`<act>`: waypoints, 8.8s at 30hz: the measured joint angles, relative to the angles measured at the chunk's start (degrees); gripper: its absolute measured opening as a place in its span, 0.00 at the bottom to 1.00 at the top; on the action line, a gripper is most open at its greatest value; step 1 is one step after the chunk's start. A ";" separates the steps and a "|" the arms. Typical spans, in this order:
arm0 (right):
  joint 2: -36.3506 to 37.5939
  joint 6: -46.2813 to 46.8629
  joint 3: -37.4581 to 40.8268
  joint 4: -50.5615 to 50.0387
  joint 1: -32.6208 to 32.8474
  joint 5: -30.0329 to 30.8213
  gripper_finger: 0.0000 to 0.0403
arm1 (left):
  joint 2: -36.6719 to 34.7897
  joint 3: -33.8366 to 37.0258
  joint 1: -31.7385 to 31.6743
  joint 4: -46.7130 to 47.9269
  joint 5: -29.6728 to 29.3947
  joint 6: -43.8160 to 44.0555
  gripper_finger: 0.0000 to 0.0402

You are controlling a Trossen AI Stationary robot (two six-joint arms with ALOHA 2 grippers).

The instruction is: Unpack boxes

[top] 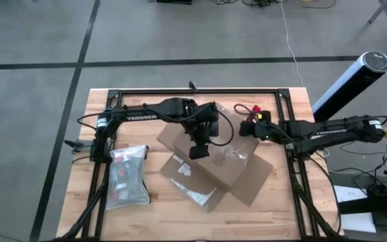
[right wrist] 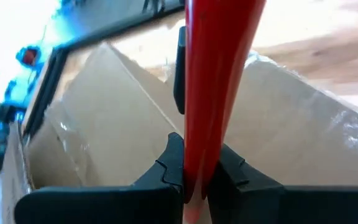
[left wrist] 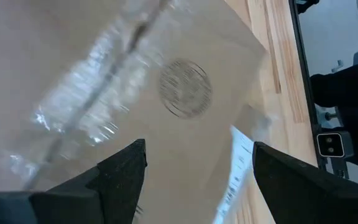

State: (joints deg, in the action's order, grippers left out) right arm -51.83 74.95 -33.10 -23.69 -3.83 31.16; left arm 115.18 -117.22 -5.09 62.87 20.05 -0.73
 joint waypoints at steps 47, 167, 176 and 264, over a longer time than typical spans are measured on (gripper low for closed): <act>7.12 -25.91 -8.01 -22.34 -11.33 -13.34 0.46 | 0.00 -0.01 0.41 -1.97 0.00 -1.81 0.68; -29.91 -62.06 -28.53 -21.68 8.27 9.65 0.14 | 1.77 12.78 20.42 0.74 -32.59 -3.17 0.00; -26.21 -61.55 -35.52 -28.24 2.85 9.60 0.01 | 1.77 12.76 21.22 0.51 -32.74 -3.19 0.00; -21.71 -60.38 -23.52 -20.50 -16.33 -19.13 0.00 | -9.35 13.42 12.70 -9.61 -27.76 24.22 0.62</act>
State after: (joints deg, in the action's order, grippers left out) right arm -73.54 14.57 -56.62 -44.19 -20.16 12.03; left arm 105.82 -103.80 7.61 53.26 -7.71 23.49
